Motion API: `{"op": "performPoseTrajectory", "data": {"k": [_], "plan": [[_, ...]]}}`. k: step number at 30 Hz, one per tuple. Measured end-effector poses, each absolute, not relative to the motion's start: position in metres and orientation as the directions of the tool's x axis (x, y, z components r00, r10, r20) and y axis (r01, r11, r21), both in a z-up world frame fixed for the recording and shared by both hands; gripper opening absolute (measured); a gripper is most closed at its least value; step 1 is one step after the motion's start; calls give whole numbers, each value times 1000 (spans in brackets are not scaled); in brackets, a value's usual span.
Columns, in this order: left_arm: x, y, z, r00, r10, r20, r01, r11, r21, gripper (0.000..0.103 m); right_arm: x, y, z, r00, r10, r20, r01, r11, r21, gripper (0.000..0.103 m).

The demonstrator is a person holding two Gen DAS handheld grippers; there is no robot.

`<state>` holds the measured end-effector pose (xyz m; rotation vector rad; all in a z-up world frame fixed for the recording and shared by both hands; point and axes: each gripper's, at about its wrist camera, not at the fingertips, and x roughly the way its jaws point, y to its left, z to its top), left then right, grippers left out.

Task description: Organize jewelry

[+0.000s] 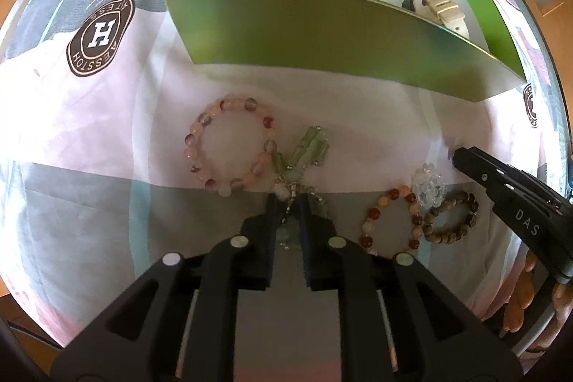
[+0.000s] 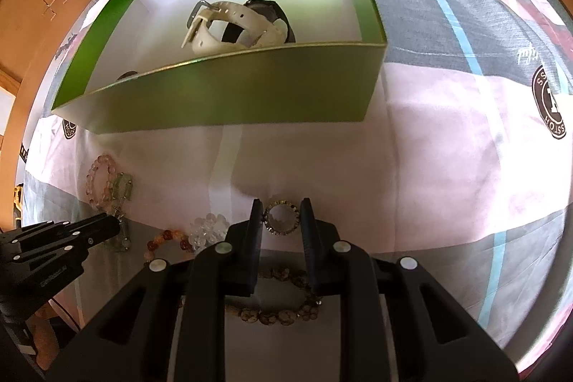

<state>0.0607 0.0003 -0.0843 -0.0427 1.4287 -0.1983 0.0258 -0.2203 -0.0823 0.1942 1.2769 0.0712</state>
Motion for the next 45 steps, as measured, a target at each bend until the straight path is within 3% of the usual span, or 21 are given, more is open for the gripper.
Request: {"op": "performPoseTrajectory", "data": {"k": [2, 4, 12, 15, 18, 21, 28, 37, 45], "plan": [[61, 0, -86, 125, -161, -979, 115, 982, -147, 16, 27, -222, -82, 287, 170, -943, 61, 979, 195, 24], [61, 1, -86, 126, -157, -979, 119, 983, -142, 16, 28, -226, -82, 292, 173, -941, 78, 976, 204, 33], [61, -5, -92, 124, -152, -981, 124, 983, -137, 18, 32, -230, -85, 290, 177, -941, 87, 974, 210, 34], [59, -10, -94, 127, -142, -982, 130, 984, -125, 18, 31, -226, -86, 293, 165, -942, 71, 978, 194, 34], [57, -17, -94, 131, -131, -983, 142, 983, -112, 6, 29, -221, -86, 294, 143, -945, 46, 985, 164, 33], [54, -20, -95, 137, -156, -978, 138, 981, -137, 5, 27, -216, -84, 292, 150, -944, 27, 986, 165, 21], [53, -14, -69, 231, -216, -949, 128, 973, -190, 3, 23, -215, -73, 330, 188, -925, 26, 978, 208, 21], [47, 3, -22, 410, -336, -848, 141, 942, -305, 3, 19, -222, -40, 481, 253, -840, 1, 957, 289, 21], [71, 17, 30, 510, -393, -765, 128, 914, -385, 3, 32, -232, 3, 657, 303, -690, -39, 928, 370, 21]]}}
